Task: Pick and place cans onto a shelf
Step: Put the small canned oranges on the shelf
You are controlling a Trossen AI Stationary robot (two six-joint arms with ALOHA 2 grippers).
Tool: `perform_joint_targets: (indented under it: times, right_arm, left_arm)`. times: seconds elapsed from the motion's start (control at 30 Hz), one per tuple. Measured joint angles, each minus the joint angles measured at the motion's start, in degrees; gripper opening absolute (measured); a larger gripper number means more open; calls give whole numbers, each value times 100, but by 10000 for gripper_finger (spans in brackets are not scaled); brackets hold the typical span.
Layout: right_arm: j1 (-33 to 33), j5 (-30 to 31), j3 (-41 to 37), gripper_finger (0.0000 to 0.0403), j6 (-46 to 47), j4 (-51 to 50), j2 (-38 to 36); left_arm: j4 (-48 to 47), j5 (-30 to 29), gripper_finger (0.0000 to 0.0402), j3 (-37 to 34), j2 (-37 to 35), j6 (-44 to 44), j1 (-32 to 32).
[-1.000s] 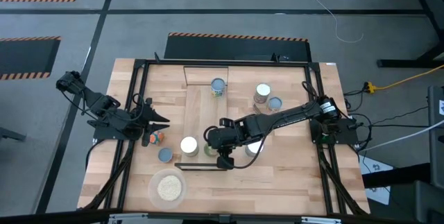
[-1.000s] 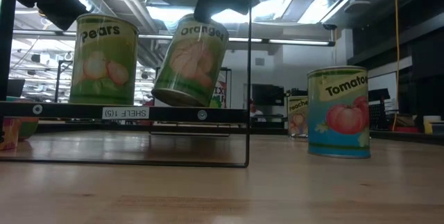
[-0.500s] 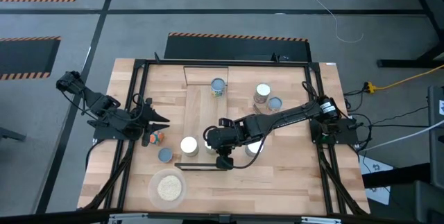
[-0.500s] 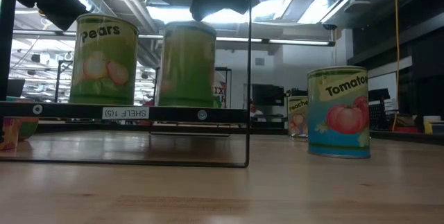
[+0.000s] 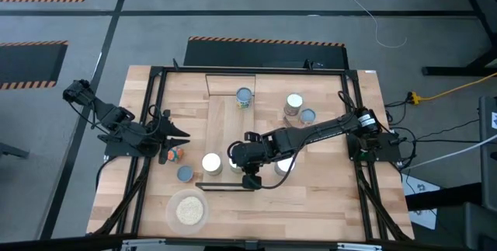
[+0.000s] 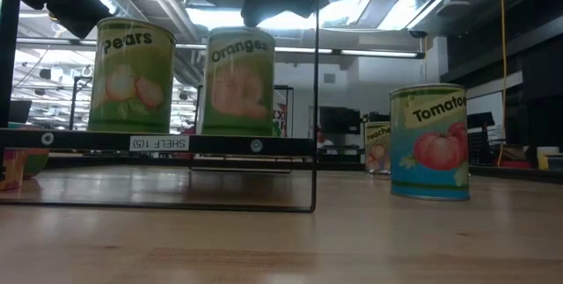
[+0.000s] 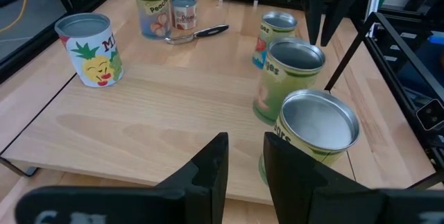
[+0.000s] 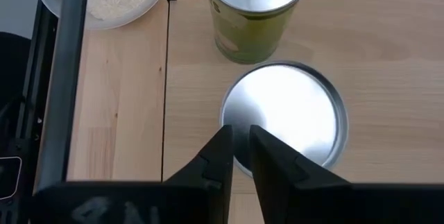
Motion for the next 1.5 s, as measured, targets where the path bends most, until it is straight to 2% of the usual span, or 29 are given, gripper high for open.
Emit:
perform_joint_targets:
  times: [0.43, 0.6, 0.8, 0.93, 1.1, 1.2, 1.5]
  right_arm:
    - [0, -4, 0, 51, 43, -48, 1]
    - [0, -246, 181, 51, 9, -662, -42]
    - [37, -227, 332, 52, -222, -1039, -483]
    - [99, 88, 238, 52, -534, -1161, -902]
    - [166, 471, -408, 52, -804, -904, -1350]
    - [147, 460, -1065, 52, -829, -388, -1573]
    - [-327, -581, -2627, 52, -915, 974, -1939]
  left_arm:
    - [0, 0, 85, 0, -2, 0, 2]
    - [4, 0, 85, 0, 0, -4, 1]
    - [43, 0, 85, 0, -1, -7, 0]
    - [131, -5, 85, 0, -2, -9, 7]
    - [199, 23, 85, 0, -2, -190, 27]
    - [203, 314, 85, 0, 52, -348, 201]
    - [136, 1917, 85, 274, 719, -458, 1603]
